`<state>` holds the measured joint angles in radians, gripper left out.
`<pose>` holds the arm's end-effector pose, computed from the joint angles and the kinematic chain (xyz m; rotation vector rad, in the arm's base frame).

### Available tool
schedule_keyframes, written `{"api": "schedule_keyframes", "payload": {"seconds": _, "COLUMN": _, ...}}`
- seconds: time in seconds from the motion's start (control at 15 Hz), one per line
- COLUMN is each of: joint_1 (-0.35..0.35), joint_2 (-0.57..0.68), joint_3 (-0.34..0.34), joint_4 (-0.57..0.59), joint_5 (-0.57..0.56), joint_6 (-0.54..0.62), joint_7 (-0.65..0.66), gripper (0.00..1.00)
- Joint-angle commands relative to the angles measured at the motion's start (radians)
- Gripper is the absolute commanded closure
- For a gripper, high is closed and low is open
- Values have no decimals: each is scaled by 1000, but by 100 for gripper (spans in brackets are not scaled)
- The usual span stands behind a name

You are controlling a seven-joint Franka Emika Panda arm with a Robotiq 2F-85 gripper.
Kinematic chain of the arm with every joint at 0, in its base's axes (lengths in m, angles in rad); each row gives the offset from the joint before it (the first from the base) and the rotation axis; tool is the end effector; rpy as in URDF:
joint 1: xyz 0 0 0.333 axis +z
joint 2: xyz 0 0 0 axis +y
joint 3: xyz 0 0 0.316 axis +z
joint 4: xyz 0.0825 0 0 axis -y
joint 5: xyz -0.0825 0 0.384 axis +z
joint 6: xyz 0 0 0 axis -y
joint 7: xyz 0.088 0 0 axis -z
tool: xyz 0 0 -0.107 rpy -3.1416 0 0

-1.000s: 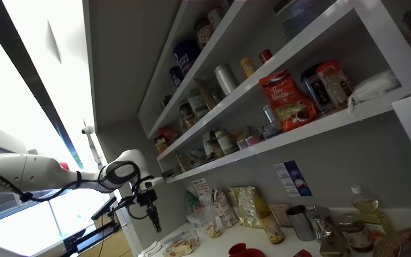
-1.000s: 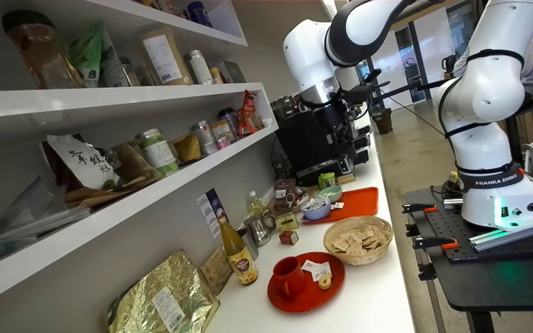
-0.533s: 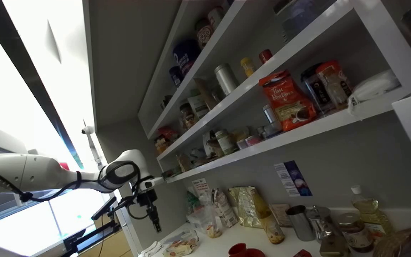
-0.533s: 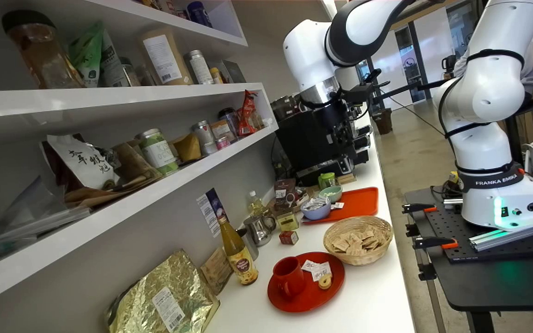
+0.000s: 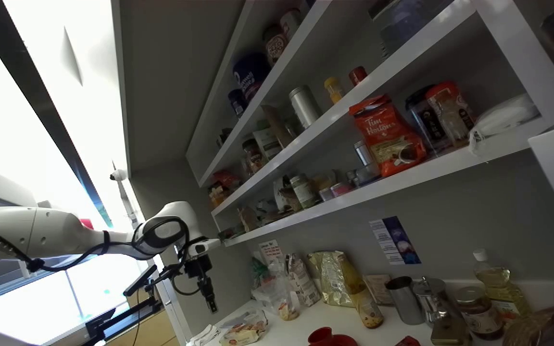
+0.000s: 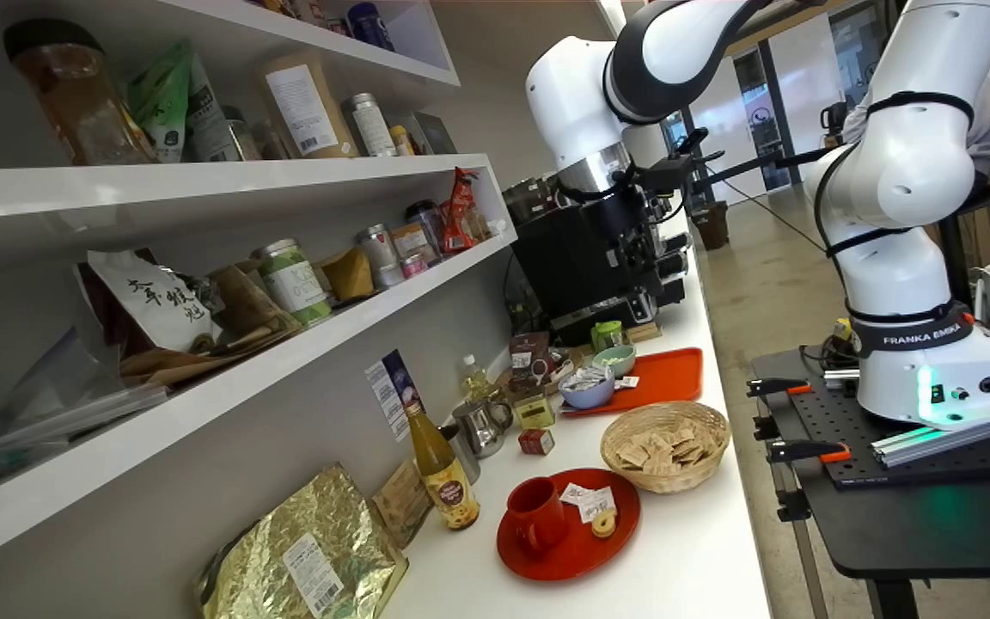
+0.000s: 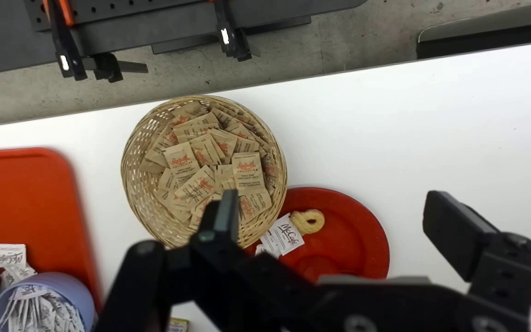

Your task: Remove the tim hortons from the shelf and put it on the countertop

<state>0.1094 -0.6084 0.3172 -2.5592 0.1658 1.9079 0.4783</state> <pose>0.3241 0.1626 0.4512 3.0820 -0.2649 -0.0701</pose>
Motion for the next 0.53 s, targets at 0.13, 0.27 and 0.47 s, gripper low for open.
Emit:
{"api": "schedule_keyframes", "payload": {"seconds": 0.13, "joint_1": 9, "joint_2": 2, "joint_3": -8, "joint_4": 1, "joint_5": -5, "joint_6": -1, "joint_7": 4, "gripper": 0}}
{"api": "schedule_keyframes", "payload": {"seconds": 0.27, "joint_1": -5, "joint_2": 5, "joint_3": -1, "joint_4": -3, "joint_5": -23, "joint_6": 4, "joint_7": 24, "gripper": 0}}
{"api": "schedule_keyframes", "payload": {"seconds": 0.47, "joint_1": -50, "joint_2": -10, "joint_3": 17, "joint_4": -36, "joint_5": -88, "joint_6": 83, "joint_7": 98, "gripper": 0}}
